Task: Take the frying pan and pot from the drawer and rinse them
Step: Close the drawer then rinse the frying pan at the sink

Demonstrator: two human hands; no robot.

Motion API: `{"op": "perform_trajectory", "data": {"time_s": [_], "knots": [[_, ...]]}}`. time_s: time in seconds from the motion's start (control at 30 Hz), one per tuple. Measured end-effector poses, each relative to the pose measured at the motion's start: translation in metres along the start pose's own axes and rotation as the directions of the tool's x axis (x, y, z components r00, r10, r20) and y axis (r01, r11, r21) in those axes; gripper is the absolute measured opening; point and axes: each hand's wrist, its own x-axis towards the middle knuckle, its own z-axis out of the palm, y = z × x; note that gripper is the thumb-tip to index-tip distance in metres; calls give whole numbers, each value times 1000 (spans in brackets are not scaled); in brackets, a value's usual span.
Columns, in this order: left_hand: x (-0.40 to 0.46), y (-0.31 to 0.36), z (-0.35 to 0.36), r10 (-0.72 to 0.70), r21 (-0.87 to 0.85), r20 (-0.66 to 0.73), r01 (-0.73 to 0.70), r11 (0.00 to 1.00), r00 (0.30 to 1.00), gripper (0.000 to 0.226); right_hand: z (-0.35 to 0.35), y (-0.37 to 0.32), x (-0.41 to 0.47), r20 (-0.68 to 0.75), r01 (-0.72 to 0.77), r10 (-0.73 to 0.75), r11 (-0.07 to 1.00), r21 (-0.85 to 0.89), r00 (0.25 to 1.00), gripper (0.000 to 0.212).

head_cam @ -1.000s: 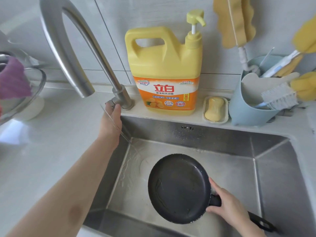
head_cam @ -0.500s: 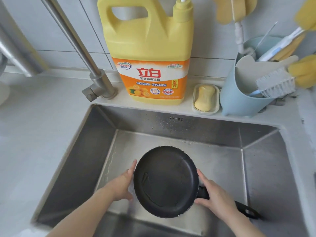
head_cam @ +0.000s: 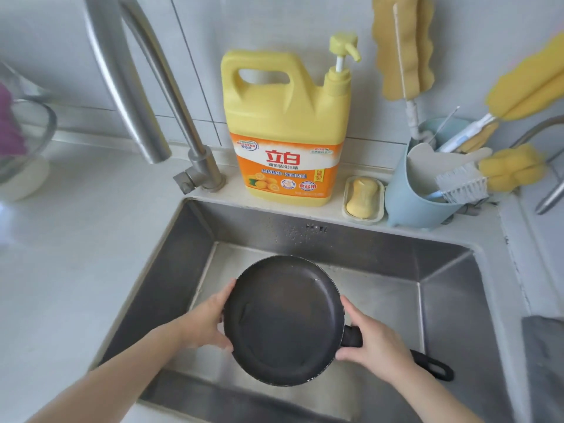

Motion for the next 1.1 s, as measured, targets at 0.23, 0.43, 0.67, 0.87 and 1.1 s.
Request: {"op": "perform_trajectory", "data": {"time_s": [0.23,0.43,0.67,0.87,1.1], "knots": [[-63,67,-42,198,75,-145,-189,979,969,135,-67,-60,-42,-111,70,-70,998,-10,991,108],[-109,108,-39,418,276,-401,-328,903,815,138,-117,-103,-101,-373,161,-204,976,-144,905,107],[-150,169,-54,872,816,-478,-316,484,101,114,-193,-134,-158,-685,217,-675,737,-640,274,66],[-189,252,-105,902,892,-401,-292,345,-158,100,-274,-172,-205,-571,-6,-808,578,-816,-146,61],[-220,304,-140,899,941,-315,-223,254,-304,97,-321,-209,-239,-490,-108,-837,526,-844,-244,59]]}}
